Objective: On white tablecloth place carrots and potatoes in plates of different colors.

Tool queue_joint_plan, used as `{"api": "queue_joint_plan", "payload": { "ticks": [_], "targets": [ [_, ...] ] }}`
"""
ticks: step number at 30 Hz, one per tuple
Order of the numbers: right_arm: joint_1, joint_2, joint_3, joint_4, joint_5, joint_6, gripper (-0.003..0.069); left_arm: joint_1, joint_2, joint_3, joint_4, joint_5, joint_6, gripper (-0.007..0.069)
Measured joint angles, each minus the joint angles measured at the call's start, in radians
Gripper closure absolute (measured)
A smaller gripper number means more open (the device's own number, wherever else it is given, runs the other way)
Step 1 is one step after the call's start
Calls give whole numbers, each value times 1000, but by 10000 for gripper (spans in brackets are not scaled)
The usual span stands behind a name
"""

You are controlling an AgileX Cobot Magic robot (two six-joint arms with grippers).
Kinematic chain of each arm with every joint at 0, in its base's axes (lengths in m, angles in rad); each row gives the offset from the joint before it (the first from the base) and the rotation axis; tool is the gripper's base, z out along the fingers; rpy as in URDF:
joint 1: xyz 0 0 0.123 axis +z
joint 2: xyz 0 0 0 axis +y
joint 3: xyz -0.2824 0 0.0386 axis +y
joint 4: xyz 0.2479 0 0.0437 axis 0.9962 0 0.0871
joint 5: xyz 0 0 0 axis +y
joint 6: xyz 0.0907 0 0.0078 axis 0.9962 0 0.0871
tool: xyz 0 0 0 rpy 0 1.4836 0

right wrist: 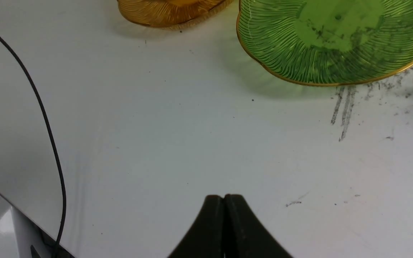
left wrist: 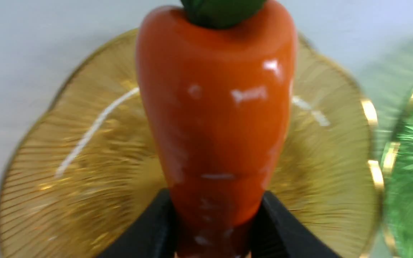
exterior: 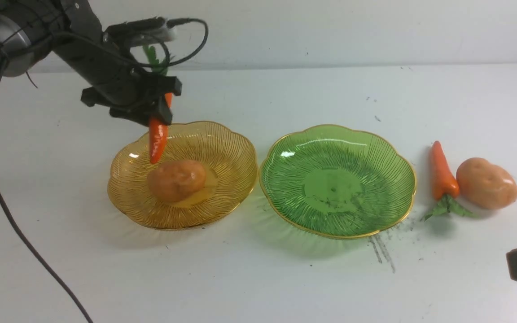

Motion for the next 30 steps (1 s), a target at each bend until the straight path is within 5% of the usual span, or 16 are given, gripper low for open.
{"api": "queue_joint_plan", "payload": {
  "ticks": [6, 15, 20, 23, 25, 28, 30],
  "targets": [
    [0, 0, 0, 0, -3, 0, 674, -170, 6, -32, -251, -71, 158, 374],
    [0, 0, 0, 0, -6, -2, 674, -380, 145, -34, -284, -274, 183, 363],
    [0, 0, 0, 0, -7, -2, 674, -401, 193, -33, -267, -271, 183, 188],
    [0, 1, -8, -2, -30, 25, 674, -396, 194, -42, -266, -235, 183, 0],
    [0, 6, -33, -18, -52, 52, 674, -391, 194, -67, -266, -187, 172, -42],
    [0, 54, -113, -97, -79, 145, 674, -374, 189, -142, -258, -58, 117, -24],
    [0, 110, -169, -168, -83, 206, 674, -361, 176, -198, -242, 34, 82, 82]
  ]
}}
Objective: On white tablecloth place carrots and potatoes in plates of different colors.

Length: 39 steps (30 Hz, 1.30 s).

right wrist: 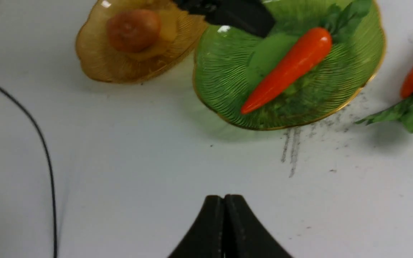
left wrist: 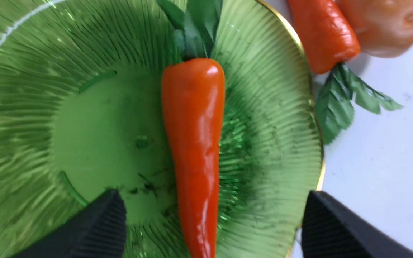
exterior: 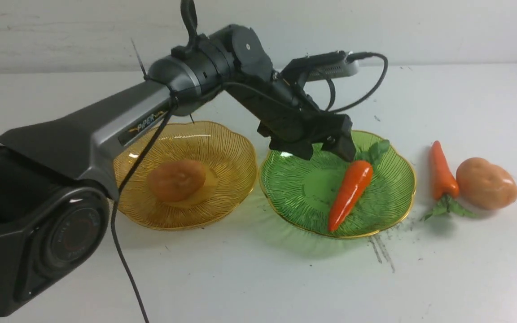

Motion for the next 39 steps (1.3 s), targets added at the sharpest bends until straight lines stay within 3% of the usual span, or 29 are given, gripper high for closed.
{"api": "queue_joint_plan", "payload": {
  "ticks": [4, 6, 8, 13, 19, 23, 25, 27, 33, 35, 39],
  "targets": [
    [0, 144, -102, -110, -17, 24, 674, 25, -71, -108, 76, 134, -9, 494],
    [0, 197, -133, -126, -32, 25, 674, 31, -126, -116, 138, 146, -3, 584],
    [0, 248, -155, -136, -66, 27, 673, 31, -195, -102, 216, 156, -3, 616],
    [0, 393, -172, -151, -205, 27, 666, 31, -390, 28, 316, 164, -12, 628],
    [0, 557, -193, -153, -289, 28, 636, 31, -587, 245, 321, 173, -12, 628],
    [0, 714, -277, -154, -335, 29, 561, 31, -725, 450, 321, 175, 4, 628],
    [1, 785, -324, -154, -344, 30, 508, 31, -781, 530, 329, 175, 5, 628],
    [1, 892, -391, -155, -348, 46, 391, 31, -860, 628, 346, 175, 5, 628],
    [2, 1080, -518, -203, -349, 75, 173, 31, -957, 728, 363, 175, 5, 628],
    [2, 1146, -575, -227, -349, 77, 117, 31, -975, 740, 373, 175, 5, 628],
    [4, 1241, -664, -253, -352, 77, 78, 31, -991, 744, 404, 175, 5, 628]
  ]
}}
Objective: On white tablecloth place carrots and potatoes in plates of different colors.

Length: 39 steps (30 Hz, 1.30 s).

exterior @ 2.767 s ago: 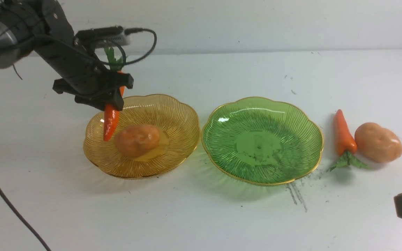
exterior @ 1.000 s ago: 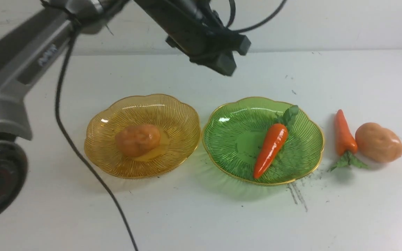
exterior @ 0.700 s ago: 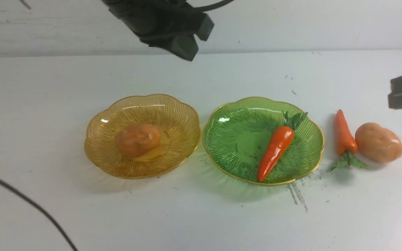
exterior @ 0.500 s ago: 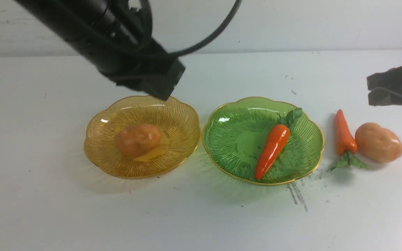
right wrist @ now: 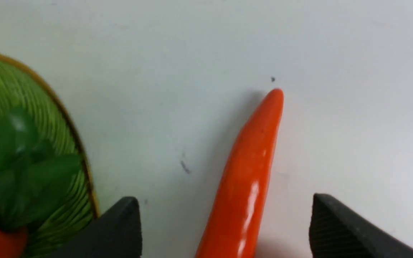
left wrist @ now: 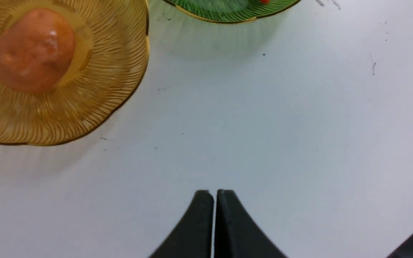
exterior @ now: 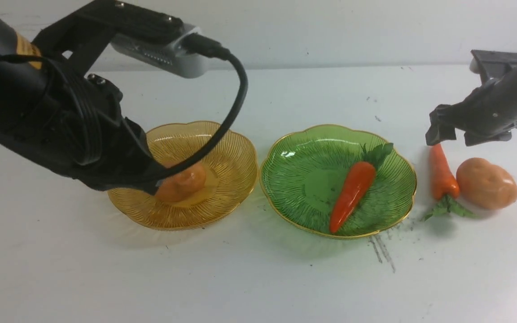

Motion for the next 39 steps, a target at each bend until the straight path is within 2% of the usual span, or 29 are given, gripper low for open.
{"api": "queue_joint_plan", "payload": {
  "ticks": [10, 14, 16, 17, 21, 25, 30, 35, 37, 39],
  "targets": [
    [9, 173, -162, -49, 35, 16, 77, 0, -4, 0, 84, 0, -31, 628],
    [13, 197, -176, -139, 66, 64, 103, 0, -4, 0, 114, 0, -45, 628],
    [18, 197, -177, -158, 74, 67, 144, 0, -4, 0, 117, -1, -46, 628],
    [21, 199, -180, -164, 81, 70, 189, 0, -4, 0, 117, -3, -46, 628],
    [45, 202, -239, -165, 104, 72, 467, 0, -4, 0, 117, -11, -46, 628],
    [62, 202, -348, -124, 165, 71, 445, 0, -4, 0, 117, -20, -46, 628],
    [67, 188, -564, -36, 366, 71, 445, 0, -4, 0, 118, -24, -46, 628],
    [69, 121, -682, 139, 417, 76, 445, 0, -4, 0, 118, -28, -46, 628],
    [91, 88, -694, 239, 425, 75, 445, 0, -4, 0, 120, -30, -46, 628],
    [127, 86, -693, 270, 425, 76, 445, 0, -4, 0, 120, -29, -46, 628]
  ]
}}
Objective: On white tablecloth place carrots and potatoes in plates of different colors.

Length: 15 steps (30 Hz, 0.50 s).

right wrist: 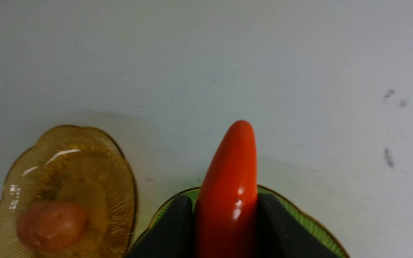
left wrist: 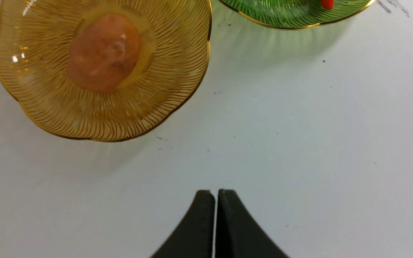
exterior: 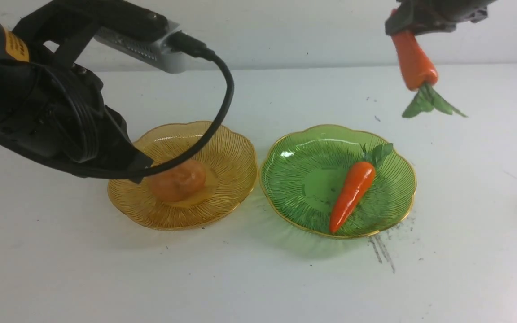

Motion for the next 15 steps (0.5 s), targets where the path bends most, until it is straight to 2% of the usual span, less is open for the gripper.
{"api": "queue_joint_plan", "payload": {
  "ticks": [4, 7, 9, 11, 14, 15],
  "targets": [
    [84, 28, 23, -30, 3, 3, 445, 0, 0, 0, 0, 3, 0, 628],
    [184, 104, 35, -105, 8, 14, 445, 0, 0, 0, 0, 15, 0, 628],
    [205, 123, 38, -115, 9, 23, 438, 0, 0, 0, 0, 20, 0, 628],
    [242, 156, 38, -131, 11, 48, 367, 0, 0, 0, 0, 27, 0, 628],
    [262, 168, 38, -166, 11, 105, 186, 0, 0, 0, 0, 28, 0, 628],
    [262, 168, 38, -172, 11, 105, 173, 0, 0, 0, 0, 28, 0, 628]
  ]
}}
